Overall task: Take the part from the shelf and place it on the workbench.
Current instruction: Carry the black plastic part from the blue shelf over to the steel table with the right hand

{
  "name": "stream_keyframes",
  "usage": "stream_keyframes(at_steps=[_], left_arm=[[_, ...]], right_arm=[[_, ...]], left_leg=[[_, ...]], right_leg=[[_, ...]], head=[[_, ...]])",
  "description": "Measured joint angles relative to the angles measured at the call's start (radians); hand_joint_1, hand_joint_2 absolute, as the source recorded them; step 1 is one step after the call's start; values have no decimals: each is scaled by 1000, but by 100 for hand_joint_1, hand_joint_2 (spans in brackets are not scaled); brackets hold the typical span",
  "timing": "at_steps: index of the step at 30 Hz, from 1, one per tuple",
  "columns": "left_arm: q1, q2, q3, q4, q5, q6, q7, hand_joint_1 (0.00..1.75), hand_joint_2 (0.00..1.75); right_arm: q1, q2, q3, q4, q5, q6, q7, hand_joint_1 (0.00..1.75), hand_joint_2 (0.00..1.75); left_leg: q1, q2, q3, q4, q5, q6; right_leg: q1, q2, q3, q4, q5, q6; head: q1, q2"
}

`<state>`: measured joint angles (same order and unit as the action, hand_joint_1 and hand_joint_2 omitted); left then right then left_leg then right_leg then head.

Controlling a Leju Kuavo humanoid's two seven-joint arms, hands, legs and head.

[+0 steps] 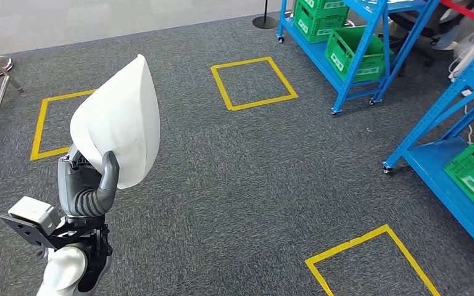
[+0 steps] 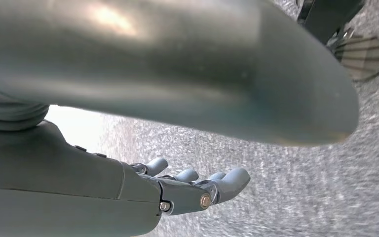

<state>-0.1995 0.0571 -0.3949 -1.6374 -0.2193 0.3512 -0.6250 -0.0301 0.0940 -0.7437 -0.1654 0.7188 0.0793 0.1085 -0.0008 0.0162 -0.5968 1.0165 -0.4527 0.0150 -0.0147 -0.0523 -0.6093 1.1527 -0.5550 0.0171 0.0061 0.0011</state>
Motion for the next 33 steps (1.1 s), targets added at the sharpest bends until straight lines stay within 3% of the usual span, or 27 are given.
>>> stream_keyframes(at_steps=[1,2,3,4,5,6,7,9,11,13,14,15,16,18,20,21,23,25,27,29,31,33], left_arm=[[16,-16,45,25,7,-51,19,175,175],[35,-31,90,47,13,-103,37,175,175],[36,-31,90,47,12,-101,36,175,175],[38,-31,90,47,12,-100,36,175,175],[39,-31,90,47,11,-97,36,175,175],[39,-31,90,47,11,-95,36,175,175],[40,-31,90,47,11,-92,36,175,175],[40,-30,90,47,11,-89,35,175,175],[40,-30,90,47,12,-87,35,175,175],[44,-27,90,47,13,-84,35,175,175],[47,-25,91,46,15,-80,34,175,175],[50,-22,91,46,17,-76,33,175,175],[53,-20,92,44,19,-72,31,175,175],[64,-16,93,38,20,-62,27,175,175],[80,-10,93,31,20,-55,25,175,175],[86,-6,93,29,21,-53,25,175,175],[93,2,94,24,24,-51,24,175,175],[93,8,98,19,31,-49,22,175,175],[96,14,101,15,38,-44,19,175,175],[104,22,105,10,42,-38,16,175,175],[111,27,108,2,43,-34,14,175,175],[114,28,108,-6,43,-33,14,175,175]], right_arm=[[5,4,-20,0,6,3,-6,0,0],[12,9,-40,0,11,7,-12,0,0],[15,9,-40,0,11,9,-13,0,0],[18,8,-41,0,11,10,-13,0,0],[21,8,-42,0,11,11,-14,0,0],[23,8,-42,0,11,11,-16,0,0],[24,7,-43,0,11,11,-18,0,0],[24,6,-43,0,12,12,-21,0,0],[24,6,-43,0,13,14,-21,0,0],[23,6,-43,0,14,16,-19,0,0],[22,5,-43,0,14,18,-19,0,0],[22,5,-43,0,15,19,-19,0,0],[22,5,-43,0,19,20,-20,0,0],[27,5,-43,0,28,22,-21,0,0],[32,5,-43,0,37,24,-21,0,0],[32,5,-43,0,40,24,-21,0,0],[31,5,-43,0,45,28,-21,0,0],[31,3,-43,0,47,31,-23,0,0],[29,0,-43,0,48,34,-25,0,0],[25,-2,-42,0,52,38,-26,0,0],[21,-5,-41,0,57,41,-25,0,0],[22,-7,-39,0,61,42,-22,0,0]], left_leg=[[3,-3,-9,4,4,-5],[6,-11,3,3,-4,-7],[7,-28,2,2,-2,-3],[6,-44,1,3,-2,-2],[6,-60,0,4,-2,-1],[6,-76,0,6,-2,-2],[6,-92,0,9,-2,-3],[7,-122,-2,15,-4,-9],[7,-144,-8,16,-3,-22],[9,-165,-14,9,2,-37],[10,-165,-17,10,3,-43],[8,-144,-24,23,-6,-47],[7,-113,-40,56,-28,-50],[5,-46,-97,179,-97,-55],[7,-27,-145,282,-137,-60],[8,-23,-143,284,-130,-61],[8,-3,-80,177,-75,-59],[3,37,-9,51,-32,-50],[-2,46,11,12,-21,-36],[-2,21,9,9,-15,-24],[2,-1,10,2,-8,-11],[6,-25,10,-1,-4,-4]], right_leg=[[0,-4,30,-19,-1,-1],[-1,-5,12,3,-40,1],[-3,35,-26,81,-76,3],[-2,45,-59,140,-95,3],[-1,49,-81,172,-96,2],[-1,51,-82,162,-75,0],[-1,57,-64,113,-38,-3],[-4,98,-4,-31,34,-7],[-2,125,26,-104,57,-10],[1,108,28,-108,59,-19],[0,97,29,-113,62,-25],[-1,84,32,-118,65,-33],[-1,70,34,-122,67,-41],[2,41,35,-126,66,-50],[5,11,35,-125,64,-52],[6,-4,35,-124,63,-52],[6,-32,38,-123,60,-49],[11,-57,44,-119,53,-40],[15,-78,48,-117,49,-29],[12,-93,53,-119,48,-17],[6,-48,45,-91,25,-5],[2,24,-4,16,-34,3]], head=[[0,0],[0,0],[2,0],[3,0],[3,0],[3,0],[4,0],[4,0],[4,0],[4,0],[3,0],[1,0],[-1,0],[-6,0],[-7,0],[-8,0],[-8,0],[-7,0],[-5,0],[-4,0],[-2,0],[2,0]])
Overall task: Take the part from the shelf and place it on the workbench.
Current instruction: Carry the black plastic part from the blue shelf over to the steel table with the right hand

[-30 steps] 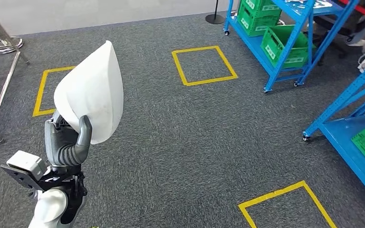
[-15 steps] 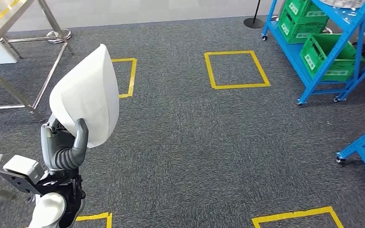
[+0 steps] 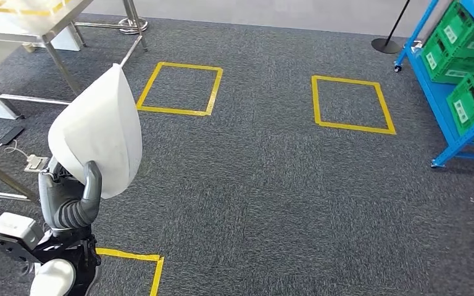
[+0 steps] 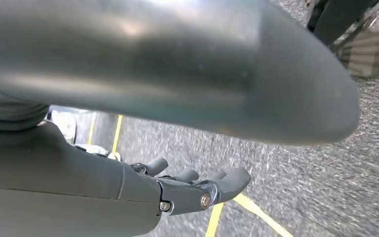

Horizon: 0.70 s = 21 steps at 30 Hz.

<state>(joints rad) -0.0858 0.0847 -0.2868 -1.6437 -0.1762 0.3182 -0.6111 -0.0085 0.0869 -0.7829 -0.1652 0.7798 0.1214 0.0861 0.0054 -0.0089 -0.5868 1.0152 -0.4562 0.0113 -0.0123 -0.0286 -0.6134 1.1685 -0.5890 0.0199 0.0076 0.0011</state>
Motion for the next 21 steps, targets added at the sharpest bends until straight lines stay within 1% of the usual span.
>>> stream_keyframes(at_steps=[1,2,3,4,5,6,7,8,9,10,11,12,13,14,15,16,17,18,19,20,21], left_arm=[[2,0,0,-3,0,1,2,175,175],[4,0,0,-4,0,3,4,175,175],[7,0,0,-6,0,6,5,175,175],[9,0,0,-7,0,9,7,175,175],[10,0,0,-9,0,12,9,175,175],[10,0,0,-10,0,13,9,175,175],[9,0,1,-12,0,14,10,175,175],[8,0,1,-13,0,14,11,175,175],[6,0,1,-13,1,14,11,175,175],[2,0,1,-12,2,14,11,175,175],[-3,0,2,-11,4,14,12,175,175],[-9,0,4,-10,6,14,12,175,175],[-18,0,5,-8,7,15,12,175,175],[-28,-1,6,-7,5,17,10,175,175],[-37,-2,7,-5,2,21,8,175,175],[-44,-4,7,-3,-4,26,6,175,175],[-48,-5,7,0,-9,32,3,175,175],[-50,-6,8,3,-13,37,1,175,175],[-52,-6,8,6,-15,42,-2,175,175],[-56,-6,8,9,-16,46,-4,175,175],[-61,-6,9,13,-16,50,-8,175,175]], right_arm=[[2,0,1,0,1,1,3,0,0],[4,-1,1,0,1,1,6,0,0],[6,-1,1,0,1,1,8,0,0],[7,-1,1,0,1,1,10,0,0],[7,-1,1,0,1,1,10,0,0],[6,-2,1,0,1,1,10,0,0],[5,-2,1,0,1,2,10,0,0],[4,-2,1,0,0,2,10,0,0],[3,-3,1,0,0,3,10,0,0],[3,-2,1,0,-1,3,9,0,0],[1,-2,1,0,-3,4,9,0,0],[-1,-2,1,0,-6,4,9,0,0],[-3,-1,1,0,-10,4,7,0,0],[-4,-1,0,0,-14,3,6,0,0],[-4,-1,0,0,-17,2,5,0,0],[-3,-1,0,0,-18,0,5,0,0],[-3,0,0,0,-19,-1,7,0,0],[-2,0,0,0,-19,-2,8,0,0],[-3,1,-1,0,-21,-3,10,0,0],[-5,3,-1,0,-23,-5,10,0,0],[-6,5,-2,0,-25,-6,11,0,0]], left_leg=[[0,-13,-2,1,1,2],[-1,-28,-4,2,1,3],[-1,-43,-6,5,1,3],[-1,-59,-7,7,2,2],[-1,-75,-7,9,2,1],[0,-88,-8,11,3,-1],[0,-102,-10,13,4,-5],[0,-113,-13,13,5,-11],[2,-124,-16,12,7,-18],[3,-136,-19,9,11,-27],[4,-144,-22,7,14,-33],[2,-132,-27,10,12,-38],[0,-104,-38,30,-2,-42],[-2,-68,-58,69,-27,-45],[-2,-30,-86,129,-62,-48],[-1,-11,-119,201,-97,-52],[1,-3,-145,261,-120,-56],[2,1,-158,292,-126,-58],[3,4,-150,283,-113,-60],[4,12,-121,233,-84,-60],[3,33,-78,158,-51,-59]], right_leg=[[1,17,-35,70,-30,1],[1,23,-64,124,-46,0],[2,24,-77,144,-41,-1],[3,27,-68,121,-17,-4],[2,36,-41,61,21,-8],[1,61,-6,-13,53,-12],[2,85,24,-76,76,-16],[3,103,41,-115,86,-19],[5,112,47,-130,86,-21],[8,101,47,-132,88,-25],[7,86,48,-136,92,-31],[6,74,49,-140,95,-37],[5,60,50,-145,98,-45],[3,46,51,-148,101,-51],[5,32,51,-149,100,-56],[7,16,50,-149,99,-59],[8,0,50,-149,99,-60],[8,-15,50,-148,98,-60],[8,-30,51,-148,97,-59],[8,-43,53,-148,95,-58],[9,-56,55,-147,92,-55]], head=[[2,0],[2,0],[2,0],[3,0],[3,0],[2,0],[2,0],[3,0],[3,0],[4,0],[4,0],[3,0],[1,0],[-2,0],[-5,0],[-7,0],[-8,0],[-8,0],[-8,0],[-8,0],[-8,0]])
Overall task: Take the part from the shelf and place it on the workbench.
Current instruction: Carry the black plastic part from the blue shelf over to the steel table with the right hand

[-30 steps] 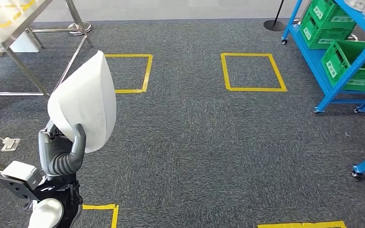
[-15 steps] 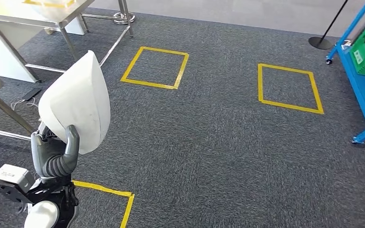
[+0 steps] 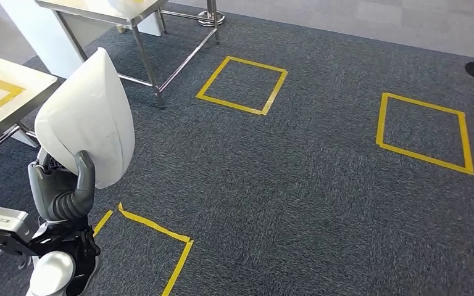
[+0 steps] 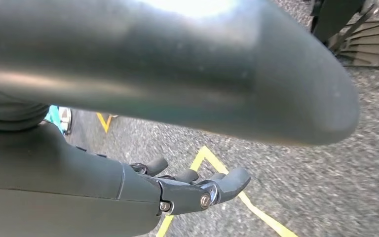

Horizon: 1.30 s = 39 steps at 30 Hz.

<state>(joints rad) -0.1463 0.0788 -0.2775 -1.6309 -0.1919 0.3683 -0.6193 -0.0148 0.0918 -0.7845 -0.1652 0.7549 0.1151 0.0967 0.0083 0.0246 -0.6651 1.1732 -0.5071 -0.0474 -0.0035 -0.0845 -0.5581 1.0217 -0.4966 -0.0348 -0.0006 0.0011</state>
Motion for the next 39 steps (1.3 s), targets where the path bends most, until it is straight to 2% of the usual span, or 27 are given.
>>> stream_keyframes(at_steps=[2,3,5,6,8,10,11,12,13,14,15,17,18,19,21,22,23,25,27,28,29,30,32,34,36,37,39], left_arm=[[-12,-1,3,8,1,6,-8,175,175],[-17,-1,5,12,2,9,-12,175,175],[-21,-2,10,18,3,14,-15,175,175],[-22,-3,13,20,3,16,-15,175,175],[-29,-8,17,22,1,18,-16,175,175],[-34,-16,18,24,-7,19,-14,175,175],[-35,-21,17,25,-13,19,-12,175,175],[-35,-23,17,28,-20,19,-9,175,175],[-35,-25,17,30,-26,20,-7,175,175],[-35,-27,17,32,-30,20,-5,175,175],[-35,-29,17,33,-34,21,-3,175,175],[-36,-34,17,36,-38,22,-3,175,175],[-36,-36,17,37,-39,23,-3,175,175],[-36,-37,18,38,-40,24,-2,175,175],[-34,-37,19,38,-42,27,-3,175,175],[-34,-37,20,38,-42,29,-3,175,175],[-34,-37,20,39,-43,31,-4,175,175],[-33,-37,21,40,-45,33,-5,175,175],[-31,-37,21,45,-47,33,-6,175,175],[-30,-37,21,48,-48,33,-6,175,175],[-30,-37,21,50,-50,33,-6,175,175],[-31,-37,21,53,-53,33,-7,175,175],[-37,-38,19,55,-61,35,-10,175,175],[-43,-39,18,57,-69,37,-11,175,175],[-45,-40,18,61,-72,40,-11,175,175],[-46,-41,18,62,-72,41,-12,175,175],[-50,-43,18,64,-72,47,-10,175,175]], right_arm=[[-3,3,-2,0,-3,-2,0,0,0],[-4,3,-3,0,-5,-2,0,0,0],[-7,4,-4,0,-6,-3,-1,0,0],[-9,4,-4,0,-6,-3,-2,0,0],[-12,5,-4,0,-5,-2,-7,0,0],[-10,5,-4,0,-5,-2,-12,0,0],[-8,5,-5,0,-5,-1,-14,0,0],[-7,5,-6,0,-6,-1,-16,0,0],[-6,5,-6,0,-6,-1,-17,0,0],[-7,5,-8,0,-7,-1,-18,0,0],[-7,5,-10,0,-7,-1,-18,0,0],[-7,5,-13,0,-7,-1,-16,0,0],[-7,5,-14,0,-7,-1,-14,0,0],[-7,5,-15,1,-7,-1,-12,0,0],[-7,6,-17,1,-7,-1,-10,0,0],[-7,6,-18,1,-7,-1,-10,0,0],[-7,6,-19,0,-7,-1,-8,0,0],[-4,6,-21,0,-7,-1,-5,0,0],[0,6,-23,0,-8,-1,-3,0,0],[1,6,-23,1,-9,-1,-4,0,0],[1,6,-23,1,-10,-1,-5,0,0],[0,6,-23,1,-10,-1,-7,0,0],[-2,6,-24,1,-10,-1,-10,0,0],[-3,6,-24,1,-10,-1,-11,0,0],[-4,6,-25,0,-10,-1,-11,0,0],[-6,6,-26,1,-9,-1,-11,0,0],[-7,6,-27,1,-9,-1,-12,0,0]], left_leg=[[-5,45,67,-119,39,13],[-7,57,80,-144,43,22],[-10,36,77,-149,45,37],[-9,23,77,-152,47,43],[-3,-3,78,-159,54,55],[1,-30,76,-160,58,61],[2,-45,74,-158,58,61],[2,-61,73,-157,58,62],[2,-77,73,-154,58,61],[3,-93,72,-152,57,59],[4,-107,72,-149,57,57],[4,-135,66,-142,56,45],[4,-146,62,-141,58,38],[4,-158,58,-143,61,30],[7,-172,51,-148,66,16],[6,-156,45,-140,60,11],[4,-128,30,-114,42,7],[1,-58,-22,2,-24,3],[2,-34,-75,121,-72,-1],[2,-31,-78,134,-68,-1],[2,-26,-60,106,-47,0],[2,-15,-23,44,-15,1],[-3,27,51,-90,29,12],[-9,43,76,-140,38,28],[-11,16,74,-141,43,41],[-9,4,74,-144,46,47],[-3,-18,75,-149,52,57]], right_leg=[[6,-22,6,3,-7,9],[9,-32,8,4,-10,14],[9,-54,14,4,-13,24],[6,-52,16,7,-17,30],[0,-1,-3,57,-52,42],[-5,62,-61,180,-114,50],[-7,73,-94,242,-136,52],[-7,77,-116,279,-141,54],[-8,79,-122,280,-126,54],[-10,84,-107,240,-93,53],[-13,99,-78,172,-52,53],[-17,148,-28,54,-4,52],[-17,165,-17,26,3,50],[-15,167,-16,21,1,47],[-15,142,-16,15,7,33],[-16,129,-14,11,9,25],[-17,114,-13,7,12,18],[-13,84,-12,3,11,7],[-9,52,-12,4,9,4],[-8,37,-12,4,8,4],[-8,23,-10,5,7,5],[-7,9,-8,5,5,6],[-3,-13,-2,8,-1,14],[2,-32,1,10,-5,24],[2,-51,6,8,-6,35],[0,-45,7,13,-12,41],[-4,6,-17,71,-50,53]], head=[[1,0],[2,0],[4,0],[4,0],[6,0],[11,0],[13,0],[13,0],[13,0],[13,0],[13,0],[13,0],[13,0],[13,0],[13,0],[11,0],[8,0],[2,0],[1,0],[1,0],[1,0],[1,0],[2,0],[4,0],[5,0],[6,0],[9,0]])
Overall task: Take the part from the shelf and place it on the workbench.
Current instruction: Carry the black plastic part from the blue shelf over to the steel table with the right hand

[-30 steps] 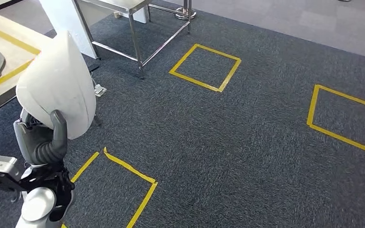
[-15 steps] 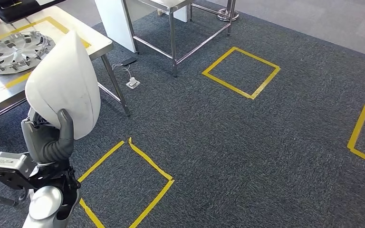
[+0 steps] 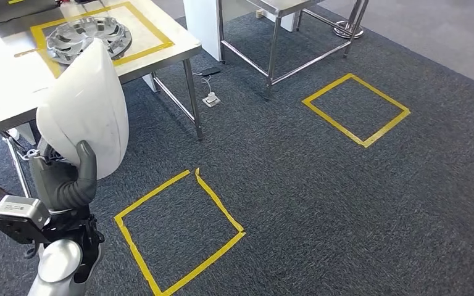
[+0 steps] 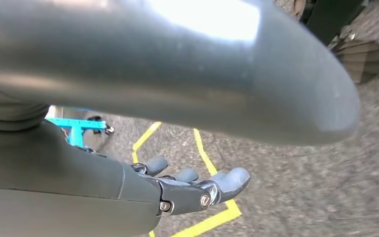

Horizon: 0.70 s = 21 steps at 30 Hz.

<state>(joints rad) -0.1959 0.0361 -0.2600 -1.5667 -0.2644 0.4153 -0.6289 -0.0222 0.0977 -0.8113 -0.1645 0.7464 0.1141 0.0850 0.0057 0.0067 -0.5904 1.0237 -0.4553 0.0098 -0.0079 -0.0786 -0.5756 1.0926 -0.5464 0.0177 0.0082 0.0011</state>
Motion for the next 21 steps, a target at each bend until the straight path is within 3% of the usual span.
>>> stream_keyframes(at_steps=[2,3,4,5,6,8,10,12,13,15,16,18,19,20,21], left_arm=[[-3,-2,0,1,-4,6,7,175,175],[-3,-3,0,1,-7,8,12,175,175],[-2,-4,0,1,-11,9,17,175,175],[-2,-4,0,1,-13,9,22,175,175],[-3,-4,0,1,-15,9,26,175,175],[-8,-5,0,-1,-17,9,32,175,175],[-13,-5,0,-1,-20,9,34,175,175],[-16,-5,0,-1,-24,9,35,175,175],[-16,-4,1,-1,-26,10,36,175,175],[-22,-2,1,0,-29,11,38,175,175],[-26,-2,1,1,-30,12,39,175,175],[-30,-2,1,5,-32,15,42,175,175],[-30,-2,1,8,-32,17,43,175,175],[-31,-2,1,9,-32,19,43,175,175],[-31,-2,1,10,-32,20,44,175,175]], right_arm=[[1,0,-1,0,2,2,1,0,0],[3,0,-1,0,3,3,3,0,0],[5,0,-1,0,4,4,4,0,0],[6,0,-1,0,5,4,5,0,0],[6,0,-1,0,5,5,5,0,0],[4,-1,-1,0,4,5,5,0,0],[3,0,-2,0,2,3,6,0,0],[1,2,-2,0,1,2,7,0,0],[0,3,-3,0,1,2,8,0,0],[-1,6,-3,0,2,0,9,0,0],[0,6,-3,0,2,0,10,0,0],[3,6,-3,0,2,-1,12,0,0],[3,6,-3,0,2,-1,13,0,0],[3,7,-4,0,3,-1,13,0,0],[2,7,-4,0,3,-1,13,0,0]], left_leg=[[3,-23,-4,0,2,5],[3,-37,-5,2,3,6],[3,-52,-7,3,3,6],[3,-68,-7,5,3,6],[3,-83,-7,7,3,5],[4,-111,-10,10,4,-1],[4,-134,-16,10,8,-13],[5,-156,-23,3,15,-29],[4,-149,-26,5,14,-35],[1,-94,-51,52,-18,-43],[1,-56,-76,108,-50,-45],[2,-20,-137,240,-109,-51],[3,-15,-152,277,-117,-53],[4,-11,-148,276,-107,-54],[4,-4,-122,232,-80,-54]], right_leg=[[-3,55,-63,128,-60,7],[-3,66,-93,184,-77,8],[-3,70,-109,208,-74,8],[-3,73,-106,193,-52,6],[-4,81,-85,143,-16,3],[-6,123,-28,10,45,-5],[-5,147,-1,-55,61,-9],[-4,127,1,-61,63,-15],[-6,115,3,-66,66,-21],[-9,88,6,-74,71,-35],[-8,75,7,-76,70,-40],[-5,46,6,-75,69,-44],[-4,32,6,-75,68,-44],[-4,18,7,-74,67,-44],[-4,5,8,-74,66,-42]], head=[[3,0],[4,0],[4,0],[4,0],[4,0],[4,0],[4,0],[6,0],[5,0],[-1,0],[-4,0],[-7,0],[-7,0],[-7,0],[-7,0]])
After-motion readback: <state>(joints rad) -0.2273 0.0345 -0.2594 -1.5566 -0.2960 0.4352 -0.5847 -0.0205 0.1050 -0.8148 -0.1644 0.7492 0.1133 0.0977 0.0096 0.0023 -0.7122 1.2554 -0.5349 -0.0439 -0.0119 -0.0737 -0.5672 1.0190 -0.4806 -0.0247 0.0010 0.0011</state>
